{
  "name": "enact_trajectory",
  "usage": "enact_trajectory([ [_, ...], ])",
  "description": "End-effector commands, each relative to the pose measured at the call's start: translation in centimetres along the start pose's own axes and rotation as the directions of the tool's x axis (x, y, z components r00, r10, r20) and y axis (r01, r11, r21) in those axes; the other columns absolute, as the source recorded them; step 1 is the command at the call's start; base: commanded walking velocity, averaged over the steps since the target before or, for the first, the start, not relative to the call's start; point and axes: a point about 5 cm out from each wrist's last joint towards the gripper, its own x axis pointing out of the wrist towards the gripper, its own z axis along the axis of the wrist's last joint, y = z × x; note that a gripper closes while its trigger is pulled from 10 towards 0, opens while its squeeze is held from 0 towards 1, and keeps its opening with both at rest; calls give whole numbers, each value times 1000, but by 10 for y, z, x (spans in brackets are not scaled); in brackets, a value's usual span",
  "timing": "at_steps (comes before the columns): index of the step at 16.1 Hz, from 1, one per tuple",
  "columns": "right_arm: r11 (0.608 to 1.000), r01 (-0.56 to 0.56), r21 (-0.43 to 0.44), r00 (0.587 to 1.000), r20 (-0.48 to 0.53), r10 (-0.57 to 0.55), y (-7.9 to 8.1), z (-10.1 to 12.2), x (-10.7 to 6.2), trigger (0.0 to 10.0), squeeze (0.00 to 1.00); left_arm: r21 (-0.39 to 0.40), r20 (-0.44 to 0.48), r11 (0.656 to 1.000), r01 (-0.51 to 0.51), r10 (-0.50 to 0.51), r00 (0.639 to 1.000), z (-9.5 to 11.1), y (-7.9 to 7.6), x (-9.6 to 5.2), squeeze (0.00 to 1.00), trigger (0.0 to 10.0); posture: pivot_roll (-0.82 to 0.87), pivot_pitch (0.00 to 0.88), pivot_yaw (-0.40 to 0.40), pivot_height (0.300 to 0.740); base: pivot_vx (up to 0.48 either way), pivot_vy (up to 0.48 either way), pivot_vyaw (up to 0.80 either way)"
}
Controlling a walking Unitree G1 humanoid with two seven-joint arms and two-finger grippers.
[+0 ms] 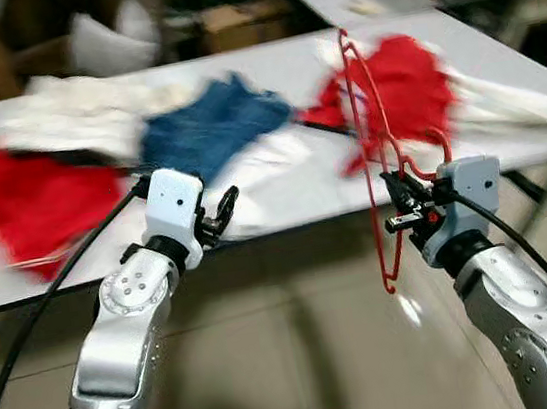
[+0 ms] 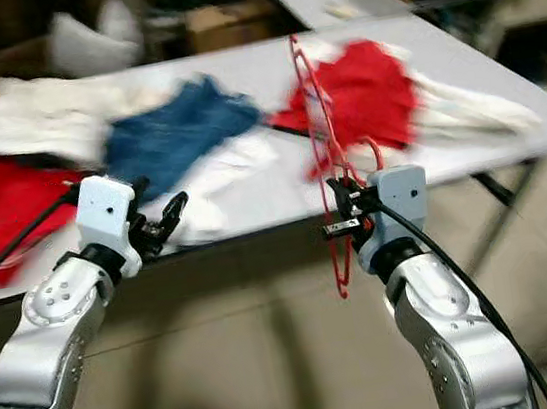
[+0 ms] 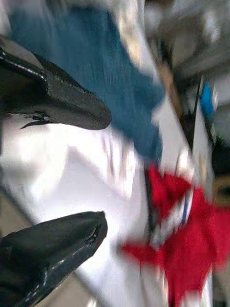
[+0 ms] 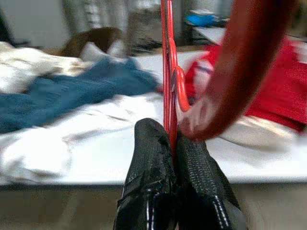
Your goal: Hang hanger
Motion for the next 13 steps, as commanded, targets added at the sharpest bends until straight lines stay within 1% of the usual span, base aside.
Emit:
enact_trajectory([
  [1, 1000, 6, 2, 1000, 1, -6, -4, 1, -2, 10000, 0, -27, 11, 1000, -5, 5, 1000, 2, 1, 3, 0, 10000, -171, 0, 54, 740, 0, 0, 0],
  [2, 1000, -5, -13, 1000, -15, 5, -6, -2, -3, 10000, 0, -47, -10, 999, 0, 0, 1000, -3, 3, 4, 1000, 10000, -172, 0, 54, 740, 0, 0, 0],
  [4, 999, -23, -33, 999, -32, 22, -8, -5, -6, 10000, 0, -21, -51, 999, 41, -42, 998, -12, 4, 4, 1000, 10000, -177, 0, 56, 740, 0, 0, 0],
  [5, 999, -31, -38, 999, -33, 30, -7, -5, -6, 10000, 0, 2, -73, 999, 43, -43, 996, -15, 6, 5, 1000, 10000, -178, 0, 57, 740, 0, 0, 0],
  [7, 998, -48, -46, 998, -33, 47, -3, -5, -6, 10000, 0, 9, -72, 1000, 3, -2, 997, -16, 12, 6, 1000, 10000, -183, 0, 66, 740, 0, 0, 0],
  [8, 998, -52, -45, 998, -33, 50, -1, -5, -7, 10000, 0, -18, -74, 1000, -23, 21, 997, -16, 13, 5, 639, 10000, -186, 0, 73, 740, 0, 0, 0],
  [9, 998, -52, -42, 998, -33, 50, 0, -6, -8, 10000, 0, -31, -46, 999, -11, 10, 999, -15, 12, 4, 357, 10000, -186, 0, 75, 740, 0, 0, 0],
  [10, 998, -47, -38, 998, -34, 46, -1, -7, -9, 10000, 0, -41, -66, 999, -13, 10, 998, -18, 12, 2, 231, 10000, -189, 0, 78, 740, 0, 0, 0],
  [11, 999, -34, -32, 999, -34, 33, -1, -9, -10, 10000, 0, -38, -73, 999, -8, 5, 997, -21, 10, 0, 188, 10000, -195, 0, 81, 740, 0, 289, 0],
  [13, 1000, -18, -24, 999, -33, 17, -3, -10, -11, 10000, 0, -39, -69, 999, -2, -1, 998, -22, 8, 0, 180, 10000, -193, 0, 74, 740, 0, 321, 0],
])
